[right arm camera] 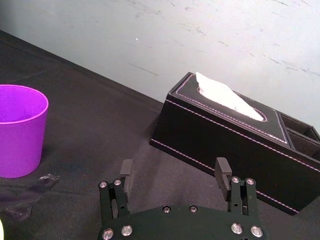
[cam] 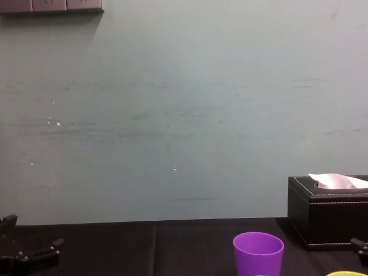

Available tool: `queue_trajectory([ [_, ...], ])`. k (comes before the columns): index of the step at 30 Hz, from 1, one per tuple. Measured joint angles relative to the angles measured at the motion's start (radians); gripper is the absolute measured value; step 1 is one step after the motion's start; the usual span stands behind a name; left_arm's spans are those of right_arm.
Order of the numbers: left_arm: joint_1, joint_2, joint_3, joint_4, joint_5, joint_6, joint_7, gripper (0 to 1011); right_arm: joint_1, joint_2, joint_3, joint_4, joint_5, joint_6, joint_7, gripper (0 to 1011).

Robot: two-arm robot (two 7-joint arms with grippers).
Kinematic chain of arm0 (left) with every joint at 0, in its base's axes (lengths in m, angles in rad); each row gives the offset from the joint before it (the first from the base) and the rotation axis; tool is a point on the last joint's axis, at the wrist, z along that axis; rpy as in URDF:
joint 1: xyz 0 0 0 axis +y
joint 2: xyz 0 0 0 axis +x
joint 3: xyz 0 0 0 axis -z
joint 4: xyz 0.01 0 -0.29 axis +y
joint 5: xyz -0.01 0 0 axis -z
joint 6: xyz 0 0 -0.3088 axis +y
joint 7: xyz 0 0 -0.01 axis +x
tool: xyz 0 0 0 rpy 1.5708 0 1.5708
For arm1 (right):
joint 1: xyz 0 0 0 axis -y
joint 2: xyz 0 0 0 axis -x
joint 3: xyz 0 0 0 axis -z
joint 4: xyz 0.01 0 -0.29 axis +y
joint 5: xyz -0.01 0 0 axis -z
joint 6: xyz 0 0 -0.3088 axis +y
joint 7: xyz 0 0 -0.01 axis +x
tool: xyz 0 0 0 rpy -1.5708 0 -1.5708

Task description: Stack the three plastic cups sequentially using one hand.

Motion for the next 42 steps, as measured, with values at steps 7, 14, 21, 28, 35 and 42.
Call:
queue_trajectory([
  [7, 0.0, 0.0, 0.0, 0.0, 0.0, 0.0, 0.0, 1011, 0.0, 0.0, 0.0, 0.0, 0.0, 0.0, 0.0, 1003],
  [14, 0.0, 0.0, 0.0, 0.0, 0.0, 0.0, 0.0, 1011, 0.0, 0.0, 0.0, 0.0, 0.0, 0.0, 0.0, 1003],
  [21, 0.0, 0.0, 0.0, 0.0, 0.0, 0.0, 0.0, 1011, -0.001, -0.001, 0.003, 0.0, 0.0, 0.0, 0.001, 1003],
  [28, 0.0, 0.0, 0.0, 0.0, 0.0, 0.0, 0.0, 1011, -0.021, -0.007, 0.031, -0.018, -0.001, -0.014, 0.009, 1003],
  [35, 0.0, 0.0, 0.0, 0.0, 0.0, 0.0, 0.0, 1011, -0.052, -0.002, 0.062, -0.059, 0.003, -0.022, 0.023, 1003],
  [42, 0.0, 0.0, 0.0, 0.0, 0.0, 0.0, 0.0, 1011, -0.108, 0.015, 0.105, -0.117, 0.04, -0.024, 0.059, 1003],
])
